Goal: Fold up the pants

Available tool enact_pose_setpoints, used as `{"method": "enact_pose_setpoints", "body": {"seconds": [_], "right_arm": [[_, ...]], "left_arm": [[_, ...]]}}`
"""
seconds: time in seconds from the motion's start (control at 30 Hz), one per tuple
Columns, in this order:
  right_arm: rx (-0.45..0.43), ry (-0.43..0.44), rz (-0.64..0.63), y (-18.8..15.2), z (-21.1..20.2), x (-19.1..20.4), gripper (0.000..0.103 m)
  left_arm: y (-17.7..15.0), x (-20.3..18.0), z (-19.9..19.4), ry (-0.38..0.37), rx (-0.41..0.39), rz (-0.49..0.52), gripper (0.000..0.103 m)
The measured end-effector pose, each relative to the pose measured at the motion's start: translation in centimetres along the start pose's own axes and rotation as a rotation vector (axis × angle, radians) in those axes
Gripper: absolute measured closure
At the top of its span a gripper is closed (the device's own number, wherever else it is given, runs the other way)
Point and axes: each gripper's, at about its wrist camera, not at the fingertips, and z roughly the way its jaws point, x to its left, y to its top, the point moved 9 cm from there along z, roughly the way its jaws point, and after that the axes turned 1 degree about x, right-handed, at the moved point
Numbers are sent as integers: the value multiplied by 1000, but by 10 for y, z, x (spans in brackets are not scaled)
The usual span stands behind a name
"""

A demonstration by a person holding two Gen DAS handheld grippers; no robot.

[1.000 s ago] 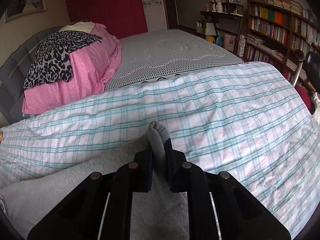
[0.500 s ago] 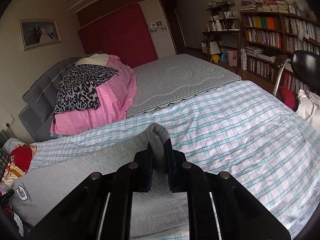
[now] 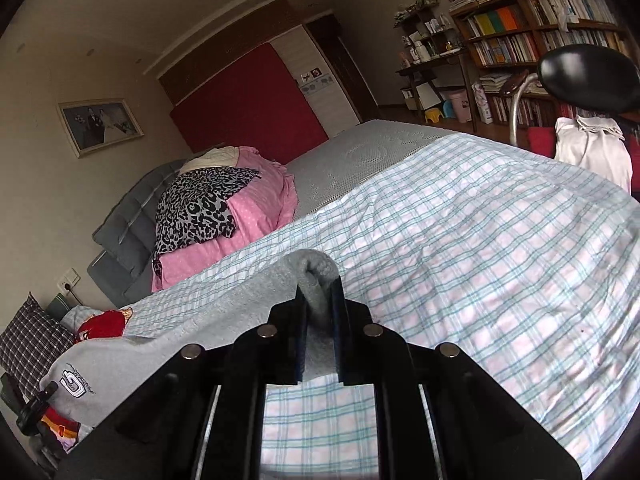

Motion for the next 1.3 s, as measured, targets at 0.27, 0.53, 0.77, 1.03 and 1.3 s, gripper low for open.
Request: {"method": "enact_pose_setpoints", "body": {"seconds": [0.27,0.53,0.77,1.03,1.3], "right_arm": [[-74,56,63,-48,-92,-22,92],[-110,113,82,-110,-174,-31,92],[-98,122,164,-175,-206,-58,92],[-83,31,160,-207,-217,-76,66],[-116,-6,216,-206,-243,-92,49]], "left_arm": [[-34,-10,-50,-36,-26,62,74],[-78,-12,-73,-66,-36,94,74],[-108,-6,-87,-77,-26,109,73],[-124,-7,-86,-47,-16,148,70],[-127,2,-85,-36,-22,135,69]]}}
